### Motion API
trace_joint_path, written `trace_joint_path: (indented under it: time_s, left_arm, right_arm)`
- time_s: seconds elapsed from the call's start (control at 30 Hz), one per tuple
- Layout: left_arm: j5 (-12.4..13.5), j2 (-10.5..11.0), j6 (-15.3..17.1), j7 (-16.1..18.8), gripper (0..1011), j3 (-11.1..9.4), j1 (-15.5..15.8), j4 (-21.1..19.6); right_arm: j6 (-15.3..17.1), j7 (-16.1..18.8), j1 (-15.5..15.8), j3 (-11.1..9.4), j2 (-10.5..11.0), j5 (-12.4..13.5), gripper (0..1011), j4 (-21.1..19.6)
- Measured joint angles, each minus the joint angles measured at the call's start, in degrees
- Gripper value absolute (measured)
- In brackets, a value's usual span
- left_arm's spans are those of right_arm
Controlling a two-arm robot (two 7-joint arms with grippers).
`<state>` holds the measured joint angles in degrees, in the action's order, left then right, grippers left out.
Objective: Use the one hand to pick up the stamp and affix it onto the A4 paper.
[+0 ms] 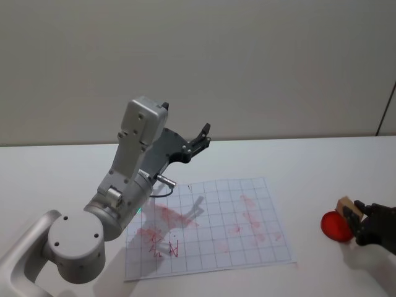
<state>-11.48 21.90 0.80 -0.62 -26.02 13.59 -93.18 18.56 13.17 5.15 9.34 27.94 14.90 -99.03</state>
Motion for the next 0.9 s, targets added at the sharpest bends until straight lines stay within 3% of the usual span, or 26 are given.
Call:
trace_joint_path:
  time_s: [0.4,0.8,0.9]
  left_arm:
    - [0.0,0.0,0.0,0.0,1001,0.0,0.0,0.0]
    - [0.0,0.0,0.0,0.0,1001,0.0,0.0,0.0]
    - [0.0,0.0,0.0,0.0,1001,0.0,0.0,0.0]
  right_arm:
    - [0.4,0.6,-0.9,0.9,-0.9,-2.5,216,2.3]
    - [0.4,0.7,-1.3,1.2,-1.2,-3.5,586,3.1]
    - [0.4,0.8,-1.3,1.3,-1.2,-3.7,728,3.3]
